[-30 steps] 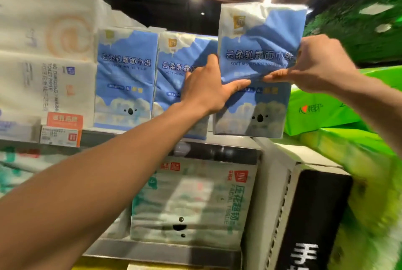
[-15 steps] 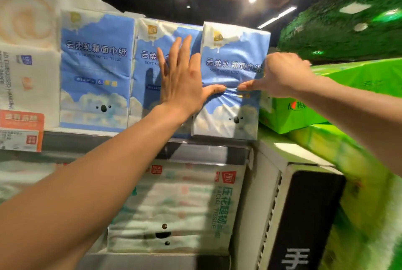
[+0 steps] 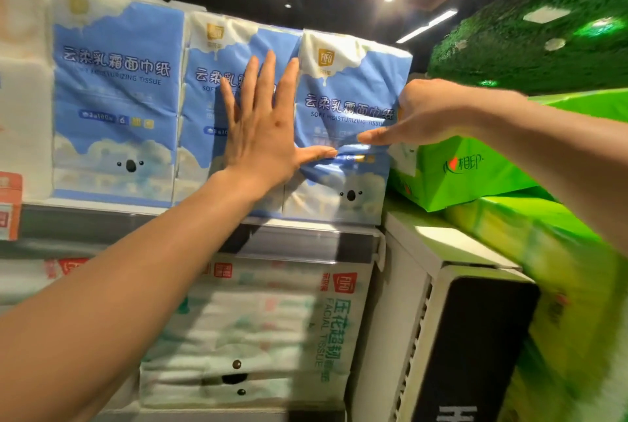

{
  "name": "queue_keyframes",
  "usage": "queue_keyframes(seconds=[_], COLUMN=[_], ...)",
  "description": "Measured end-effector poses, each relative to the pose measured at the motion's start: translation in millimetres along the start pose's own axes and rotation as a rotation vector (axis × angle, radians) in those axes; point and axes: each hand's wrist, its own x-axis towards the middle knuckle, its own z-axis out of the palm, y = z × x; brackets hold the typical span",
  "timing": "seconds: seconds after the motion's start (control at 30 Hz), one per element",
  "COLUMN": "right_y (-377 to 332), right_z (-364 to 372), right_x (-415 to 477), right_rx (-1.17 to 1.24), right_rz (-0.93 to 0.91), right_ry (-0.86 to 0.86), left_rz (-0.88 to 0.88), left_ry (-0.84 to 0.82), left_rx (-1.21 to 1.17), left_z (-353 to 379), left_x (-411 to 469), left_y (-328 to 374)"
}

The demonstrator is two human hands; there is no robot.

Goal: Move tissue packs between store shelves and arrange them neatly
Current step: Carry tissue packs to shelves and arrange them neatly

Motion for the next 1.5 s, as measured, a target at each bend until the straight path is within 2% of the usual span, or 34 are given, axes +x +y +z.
queue_keyframes(seconds=[0.13,0.33,0.5,0.57,0.63,0.77,0.87,0.97,1.17,1.5], right_y=[0,-11,-28,-75,-140,-235,-286,-334,-424,-607], right_z=[-15,-30,-20,-18,-16,0,17,32,71,146], right_x=[-3,-22,-33,-64,-109,-172,-190,-203,-221,-235], right_rx=[-0.029,-0.031,-0.103,-0.047,0.138,0.256,0.263,0.232,0.265,0.436], right_rz=[0.016,0.054,-0.013,-0.05,-0.07,-0.218,-0.272,-0.341,-0.433,-0.633], right_ry=[0.023,0.28,0.138,0.121,0.123,-0.083,-0.093,-0.086,-0.141,-0.275], left_rz=[0.019,0.043,0.041,0.022,0.033,0.074,0.02,-0.004,-0.058,-0.372], left_ry=[-0.022,-0.042,-0.165,-0.229,-0.281,-0.408,-0.587,-0.692,-0.769,-0.989], left_rx=[0.01,-0.005,0.022,0.039,0.062,0.128,0.151,0.16,0.194,0.226], left_z=[-13,-65,-128,-158,-185,-237,-275,-305,-343,-402], left_x=[-8,-51,-99,-120,-148,-203,-237,-267,-318,-409], left_y=[1,-29,-82,-108,-135,-187,-221,-253,-321,-439])
